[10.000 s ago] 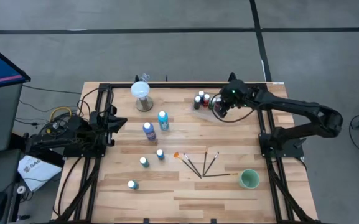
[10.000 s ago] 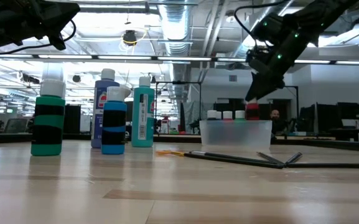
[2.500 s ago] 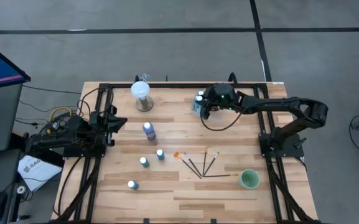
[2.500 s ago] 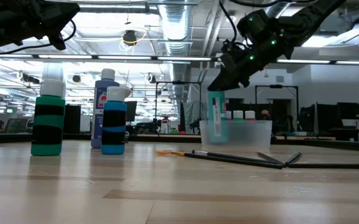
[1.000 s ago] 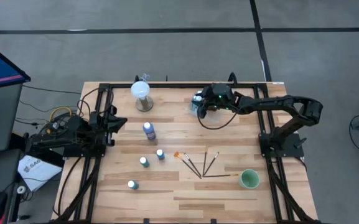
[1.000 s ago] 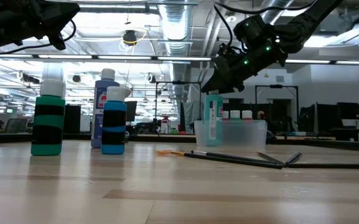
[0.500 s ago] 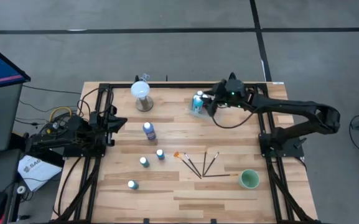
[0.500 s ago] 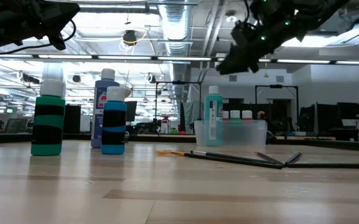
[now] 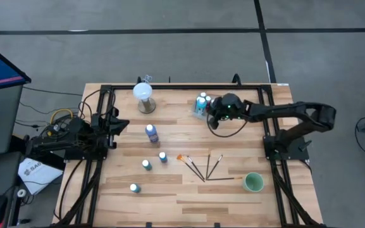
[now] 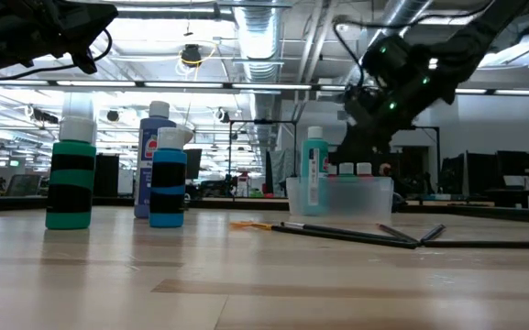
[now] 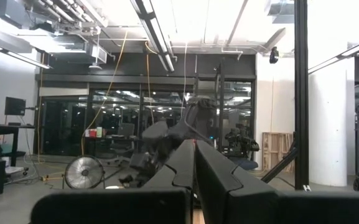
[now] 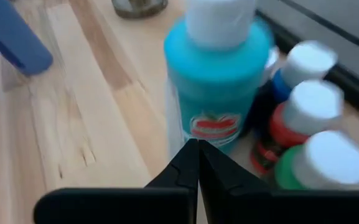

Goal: Pick & Place Paint Supplies
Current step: Put the large light blue paint bottle into the transparent bin

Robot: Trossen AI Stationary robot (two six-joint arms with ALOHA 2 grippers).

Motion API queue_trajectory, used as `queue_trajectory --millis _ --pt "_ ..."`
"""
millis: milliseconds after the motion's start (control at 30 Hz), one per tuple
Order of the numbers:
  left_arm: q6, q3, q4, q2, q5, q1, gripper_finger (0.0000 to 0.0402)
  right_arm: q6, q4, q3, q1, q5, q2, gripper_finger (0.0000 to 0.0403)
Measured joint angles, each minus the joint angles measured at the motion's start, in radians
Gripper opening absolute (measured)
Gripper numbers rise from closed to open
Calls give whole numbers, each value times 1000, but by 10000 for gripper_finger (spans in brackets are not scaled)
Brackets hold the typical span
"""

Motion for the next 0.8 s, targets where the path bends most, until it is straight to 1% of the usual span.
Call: queue_trajectory --millis 100,367,633,800 --pt "0 0 0 0 0 0 2 0 62 1 0 0 56 1" --pt "0 0 0 0 0 0 2 0 109 0 0 0 136 1" --pt "0 0 0 0 0 0 2 -18 207 0 0 0 189 0" --pt "0 0 0 0 0 0 2 -19 208 0 0 0 189 0"
